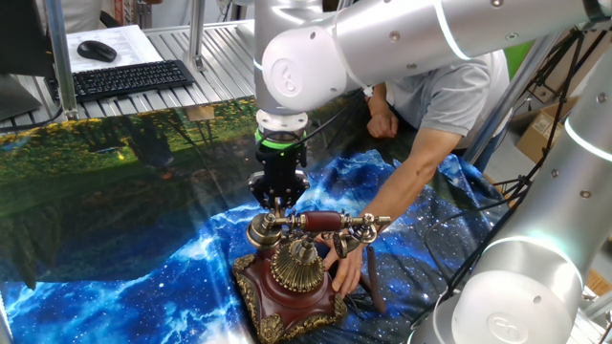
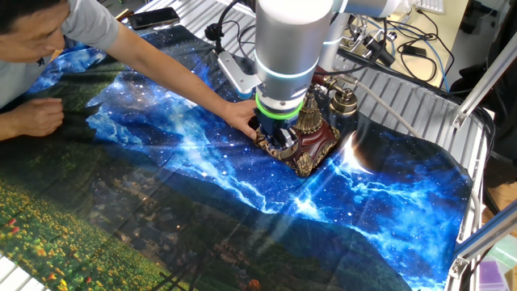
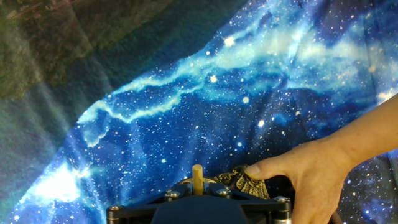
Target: Dial a number on an old rotary phone
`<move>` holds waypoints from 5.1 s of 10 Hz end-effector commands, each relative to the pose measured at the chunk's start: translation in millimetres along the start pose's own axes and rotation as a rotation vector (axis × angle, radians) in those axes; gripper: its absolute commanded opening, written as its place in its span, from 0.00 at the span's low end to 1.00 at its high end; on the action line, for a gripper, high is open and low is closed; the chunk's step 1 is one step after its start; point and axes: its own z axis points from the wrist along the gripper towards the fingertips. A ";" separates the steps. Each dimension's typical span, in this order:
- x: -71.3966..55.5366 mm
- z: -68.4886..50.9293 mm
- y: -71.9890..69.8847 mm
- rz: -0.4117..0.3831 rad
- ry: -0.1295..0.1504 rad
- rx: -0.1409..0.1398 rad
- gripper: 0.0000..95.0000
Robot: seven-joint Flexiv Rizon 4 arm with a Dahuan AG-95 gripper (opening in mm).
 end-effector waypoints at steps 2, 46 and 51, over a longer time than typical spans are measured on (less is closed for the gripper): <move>1.5 -0.4 -0.6 -0.018 -0.010 -0.007 0.00; 8.5 -4.5 32.1 -0.009 -0.160 0.059 0.00; 6.9 -3.1 35.6 0.001 -0.186 0.073 0.00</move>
